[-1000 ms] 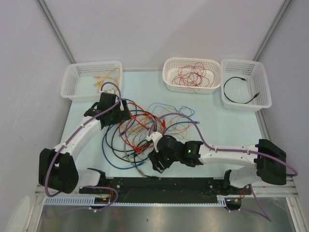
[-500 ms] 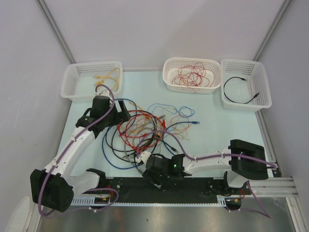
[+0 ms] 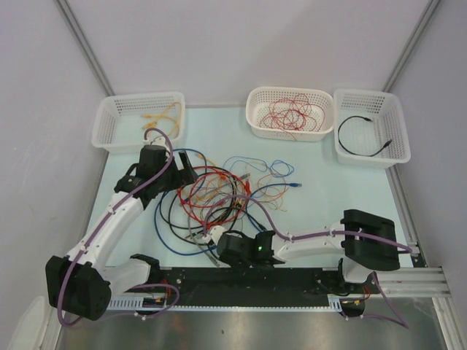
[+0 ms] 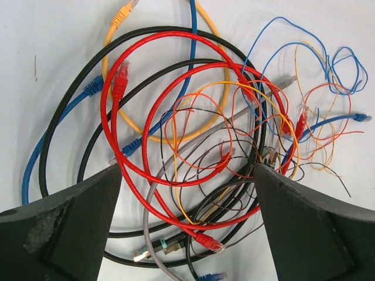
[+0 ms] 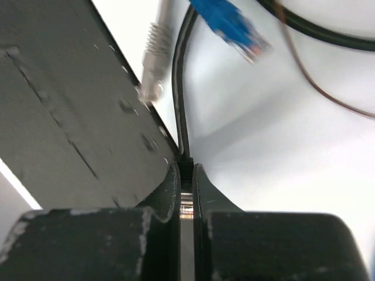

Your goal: Untangle the cables

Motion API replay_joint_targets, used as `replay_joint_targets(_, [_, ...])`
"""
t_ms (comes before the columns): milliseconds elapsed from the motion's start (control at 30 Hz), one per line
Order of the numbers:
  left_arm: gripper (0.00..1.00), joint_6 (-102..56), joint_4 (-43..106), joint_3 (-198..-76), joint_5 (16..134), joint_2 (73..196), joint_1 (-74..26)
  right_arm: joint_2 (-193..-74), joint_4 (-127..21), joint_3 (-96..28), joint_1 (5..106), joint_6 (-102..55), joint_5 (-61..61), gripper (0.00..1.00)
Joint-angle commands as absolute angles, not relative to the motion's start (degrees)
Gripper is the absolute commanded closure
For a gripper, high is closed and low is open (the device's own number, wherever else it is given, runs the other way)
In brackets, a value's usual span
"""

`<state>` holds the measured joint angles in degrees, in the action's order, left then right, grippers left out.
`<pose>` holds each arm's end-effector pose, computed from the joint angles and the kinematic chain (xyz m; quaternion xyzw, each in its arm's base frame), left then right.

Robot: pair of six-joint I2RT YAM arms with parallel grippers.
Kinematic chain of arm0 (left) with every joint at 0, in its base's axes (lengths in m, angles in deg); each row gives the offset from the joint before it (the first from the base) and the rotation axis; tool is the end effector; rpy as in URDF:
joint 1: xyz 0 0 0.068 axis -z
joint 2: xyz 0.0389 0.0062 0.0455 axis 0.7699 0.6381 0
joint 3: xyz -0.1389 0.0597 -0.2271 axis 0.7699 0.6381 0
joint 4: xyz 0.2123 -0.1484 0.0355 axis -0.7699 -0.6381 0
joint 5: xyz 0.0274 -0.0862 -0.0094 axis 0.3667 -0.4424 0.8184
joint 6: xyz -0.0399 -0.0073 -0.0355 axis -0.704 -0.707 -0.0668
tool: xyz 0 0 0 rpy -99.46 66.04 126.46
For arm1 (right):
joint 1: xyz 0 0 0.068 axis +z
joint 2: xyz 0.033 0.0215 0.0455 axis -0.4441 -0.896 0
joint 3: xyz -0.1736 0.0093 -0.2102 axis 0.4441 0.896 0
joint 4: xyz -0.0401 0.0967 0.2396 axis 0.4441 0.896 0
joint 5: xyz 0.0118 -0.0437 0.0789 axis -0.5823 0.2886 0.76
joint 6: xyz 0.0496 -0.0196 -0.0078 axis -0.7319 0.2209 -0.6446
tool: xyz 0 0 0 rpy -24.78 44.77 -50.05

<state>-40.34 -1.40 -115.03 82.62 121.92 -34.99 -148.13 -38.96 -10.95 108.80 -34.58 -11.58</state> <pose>0.2220 -0.0615 0.2778 -0.1076 0.9120 -0.1551 0.3642 0.0453 0.3208 0.1616 -0.5038 0.8170 0.1904 0.2057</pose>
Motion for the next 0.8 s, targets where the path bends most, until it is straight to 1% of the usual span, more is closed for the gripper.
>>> replay_joint_targets(0, [0.01, -41.1, -0.6, -115.7, 81.5, 119.5, -35.2, -138.1, -31.8, -14.5, 108.9, -33.7, -18.8, 1.00])
replay_joint_targets(33, [0.01, -41.0, -0.4, -116.0, 81.4, 119.0, -35.2, -135.7, -29.9, -17.5, 108.9, -33.5, -20.1, 1.00])
replay_joint_targets(67, [0.01, -41.0, 0.0, -116.0, 81.0, 118.6, -35.2, -130.2, -26.4, -19.2, 109.0, -32.5, -22.7, 1.00])
replay_joint_targets(133, [0.01, -41.1, 1.5, -115.6, 80.3, 117.4, -35.2, -125.1, -24.0, -24.9, 108.8, -31.4, -25.5, 1.00])
replay_joint_targets(167, [0.01, -41.4, 2.2, -115.4, 79.8, 116.9, -35.2, -120.9, -22.3, -26.5, 108.8, -30.3, -28.9, 1.00])
replay_joint_targets(300, [0.02, -42.8, 6.0, -113.0, 77.8, 115.9, -35.2, -111.9, -22.4, -31.9, 107.9, -28.7, -35.2, 1.00])
replay_joint_targets(400, [0.02, -43.2, 7.0, -112.2, 76.4, 116.1, -35.2, -107.9, -23.2, -33.9, 107.6, -27.7, -38.4, 1.00])
replay_joint_targets(567, [0.02, -42.9, 8.1, -110.8, 74.3, 116.8, -35.2, -106.2, -23.5, -34.8, 107.1, -26.5, -42.3, 1.00])
replay_joint_targets(767, [0.02, -43.6, 10.0, -109.7, 72.7, 115.7, -35.1, -109.0, -21.8, -34.7, 104.2, -28.1, -46.5, 1.00])
